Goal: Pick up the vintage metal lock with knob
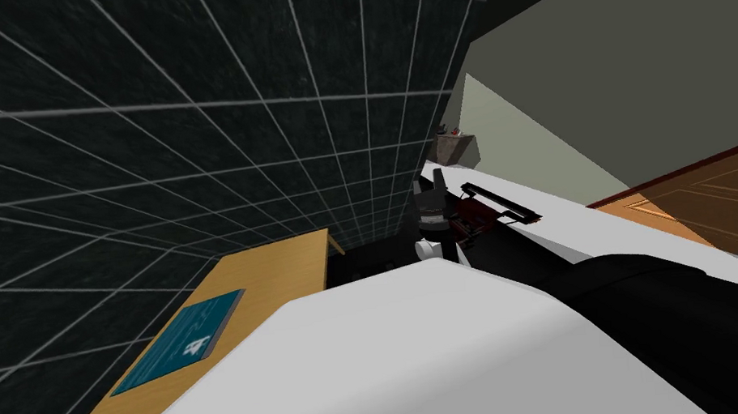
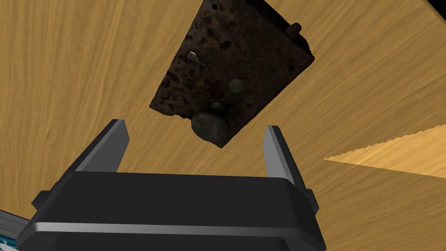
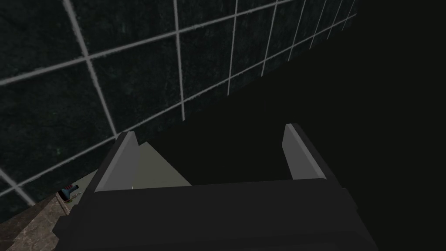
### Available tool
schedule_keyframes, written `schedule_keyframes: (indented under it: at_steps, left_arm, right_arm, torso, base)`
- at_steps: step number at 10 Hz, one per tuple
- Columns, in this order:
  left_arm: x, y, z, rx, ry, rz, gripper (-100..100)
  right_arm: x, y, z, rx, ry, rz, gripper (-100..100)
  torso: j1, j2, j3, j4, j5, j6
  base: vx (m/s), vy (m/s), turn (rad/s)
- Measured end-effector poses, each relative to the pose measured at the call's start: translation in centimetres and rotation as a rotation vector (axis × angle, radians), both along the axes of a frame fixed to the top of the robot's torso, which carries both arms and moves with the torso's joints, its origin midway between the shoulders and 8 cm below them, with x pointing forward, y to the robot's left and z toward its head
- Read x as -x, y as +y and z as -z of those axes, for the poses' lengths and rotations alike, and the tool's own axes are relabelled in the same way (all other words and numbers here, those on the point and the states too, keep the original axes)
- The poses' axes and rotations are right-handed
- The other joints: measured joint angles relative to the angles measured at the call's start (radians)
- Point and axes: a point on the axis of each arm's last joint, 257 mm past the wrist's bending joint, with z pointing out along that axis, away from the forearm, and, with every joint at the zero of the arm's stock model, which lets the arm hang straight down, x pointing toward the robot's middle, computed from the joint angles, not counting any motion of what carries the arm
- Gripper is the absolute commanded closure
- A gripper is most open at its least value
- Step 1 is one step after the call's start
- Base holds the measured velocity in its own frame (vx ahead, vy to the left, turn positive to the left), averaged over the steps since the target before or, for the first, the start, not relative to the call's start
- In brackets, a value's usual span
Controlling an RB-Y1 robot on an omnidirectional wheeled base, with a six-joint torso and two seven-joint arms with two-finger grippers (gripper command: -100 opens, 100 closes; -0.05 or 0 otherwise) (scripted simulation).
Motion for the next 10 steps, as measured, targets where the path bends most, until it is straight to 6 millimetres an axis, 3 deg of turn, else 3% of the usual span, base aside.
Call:
schedule_keyframes:
  at_steps: [4, 5, 9, 10]
  left_arm:
    - [-0.19, 0.6, 1.01, -0.002, -0.003, -0.074, -100]
    - [-0.23, 0.63, 1.03, -0.002, -0.005, -0.079, 100]
    - [-0.2, 0.62, 1.03, -0.002, -0.004, -0.079, 100]
    - [-0.2, 0.62, 1.03, -0.002, -0.004, -0.079, 0]
  right_arm:
    - [0.0, 0.0, 0.0, 0.0, 0.0, 0.0, 0]
    - [0.0, -0.01, 0.01, 0.0, 0.0, 0.0, 0]
    - [0.01, -0.01, 0.01, 0.0, 0.0, 0.0, 0]
    - [0.01, -0.01, 0.01, 0.0, 0.0, 0.0, 0]
  torso:
    - [0.0, 0.0, 0.0, 0.0, 0.0, 0.0]
    - [0.001, -0.003, -0.001, -0.001, 0.0, -0.001]
    - [0.002, -0.007, -0.004, -0.002, 0.001, -0.001]
    - [0.002, -0.007, -0.004, -0.002, 0.0, -0.001]
  base:
    - [-0.083, -0.007, -0.16]
    - [-0.008, -0.001, 0.008]
    - [-0.001, -0.001, 0.001]
    - [0.0, 0.0, 0.0]
